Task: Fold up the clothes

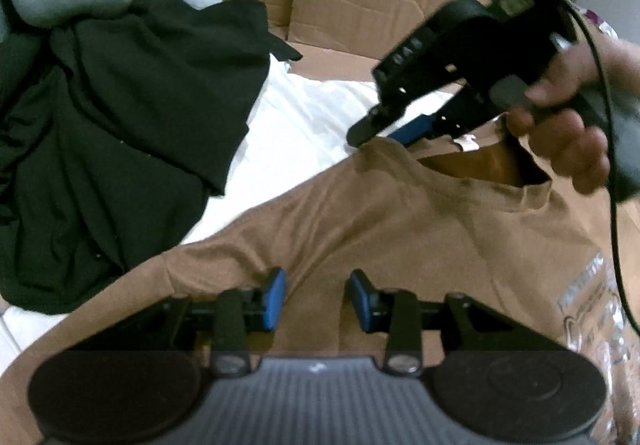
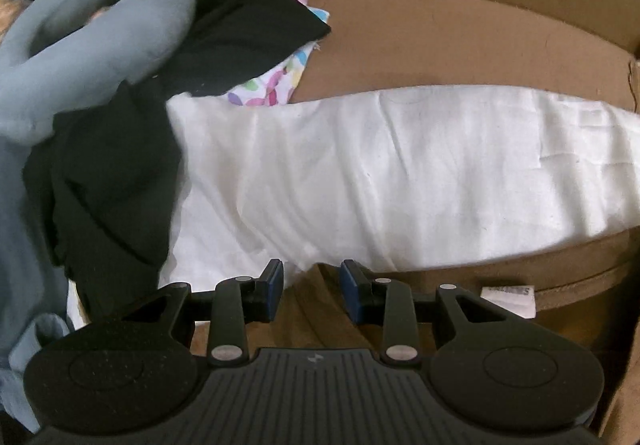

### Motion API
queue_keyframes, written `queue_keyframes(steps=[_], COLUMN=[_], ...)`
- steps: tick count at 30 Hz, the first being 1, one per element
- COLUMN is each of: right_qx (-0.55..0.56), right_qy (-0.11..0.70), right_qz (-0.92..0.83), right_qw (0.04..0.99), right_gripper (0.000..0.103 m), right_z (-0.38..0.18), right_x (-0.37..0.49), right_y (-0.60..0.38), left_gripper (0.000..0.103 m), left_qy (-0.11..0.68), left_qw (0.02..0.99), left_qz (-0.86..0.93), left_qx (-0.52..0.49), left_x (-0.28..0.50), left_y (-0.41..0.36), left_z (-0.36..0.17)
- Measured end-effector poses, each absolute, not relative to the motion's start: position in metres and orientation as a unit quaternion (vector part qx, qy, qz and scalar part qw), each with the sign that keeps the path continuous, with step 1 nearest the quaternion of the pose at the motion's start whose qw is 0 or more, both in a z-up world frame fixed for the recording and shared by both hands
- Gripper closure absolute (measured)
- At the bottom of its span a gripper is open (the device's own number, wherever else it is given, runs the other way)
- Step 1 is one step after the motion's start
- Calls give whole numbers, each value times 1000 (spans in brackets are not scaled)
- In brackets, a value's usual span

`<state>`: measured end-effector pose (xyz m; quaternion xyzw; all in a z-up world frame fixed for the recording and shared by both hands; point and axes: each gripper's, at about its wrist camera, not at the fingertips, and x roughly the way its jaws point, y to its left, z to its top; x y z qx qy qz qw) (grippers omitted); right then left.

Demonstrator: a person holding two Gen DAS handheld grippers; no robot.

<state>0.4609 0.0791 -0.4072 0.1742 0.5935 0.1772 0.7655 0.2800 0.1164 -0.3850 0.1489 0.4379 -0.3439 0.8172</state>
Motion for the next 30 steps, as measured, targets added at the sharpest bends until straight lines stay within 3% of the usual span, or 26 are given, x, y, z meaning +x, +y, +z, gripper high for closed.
queue_keyframes(steps=[1,3,5,18,21,27,30], right_qx=[175,159,150,161,162,157,130], right_qy=[598,605,607,562,552,513,515], right_qz=[174,172,178,211,212,230,233], right_qw=[762,761,760,783,790,812,815], right_gripper=[66,89,103,103,103,103,103], right_z=[-408,-407,-406,-383,-378,-379,-392], right_x=[463,467,468,463,462,455,453], right_y=[81,85,86,73,73,72,74], left_gripper=[66,71,74,75,87,86,91], left_qy=[439,440,442,420,427,433,440], left_qw=[817,819,819,855,852,838,837], left_qz=[-343,-339,-338,-291,-290,-309,-301], left_qx=[146,143,141,90,90,117,125], left_x=[281,281,281,303,305,298,301], left_y=[117,117,120,159,162,156,156], left_z=[-385,-383,-378,-343,-345,-354,-360])
